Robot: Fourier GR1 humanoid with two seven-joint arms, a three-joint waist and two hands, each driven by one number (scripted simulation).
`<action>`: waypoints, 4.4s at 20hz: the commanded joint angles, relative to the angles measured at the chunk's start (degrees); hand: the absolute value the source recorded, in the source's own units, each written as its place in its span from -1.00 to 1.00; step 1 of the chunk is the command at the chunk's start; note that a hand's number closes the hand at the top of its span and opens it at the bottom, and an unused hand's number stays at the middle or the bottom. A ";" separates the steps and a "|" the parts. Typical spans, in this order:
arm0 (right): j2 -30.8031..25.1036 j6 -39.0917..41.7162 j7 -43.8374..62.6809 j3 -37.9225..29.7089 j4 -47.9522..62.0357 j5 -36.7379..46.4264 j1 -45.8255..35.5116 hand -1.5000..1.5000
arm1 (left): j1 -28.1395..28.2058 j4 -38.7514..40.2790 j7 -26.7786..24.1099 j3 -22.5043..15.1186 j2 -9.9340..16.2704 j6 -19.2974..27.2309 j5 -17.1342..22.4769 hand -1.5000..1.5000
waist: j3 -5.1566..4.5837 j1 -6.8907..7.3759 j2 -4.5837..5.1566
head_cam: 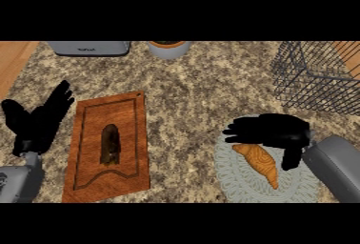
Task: Pick the croissant from the placemat and place it in the basket
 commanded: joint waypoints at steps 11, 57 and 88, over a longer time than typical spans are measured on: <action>0.28 -0.03 -5.98 1.47 0.20 3.56 1.94 -1.00 | 3.98 -2.39 -1.05 2.04 -1.20 -2.09 -2.11 0.00 | -0.01 -0.04 -0.09; 33.83 -13.98 42.15 -2.57 -53.98 -2.91 50.96 1.00 | 1.42 -2.61 3.15 6.06 -3.02 -2.80 -4.48 0.00 | -0.14 -2.83 -0.68; 20.22 -4.09 82.03 -44.07 -41.97 -8.56 -8.50 1.00 | -0.66 -1.04 2.53 5.76 -4.51 -5.03 -6.39 0.00 | 0.00 -0.11 0.03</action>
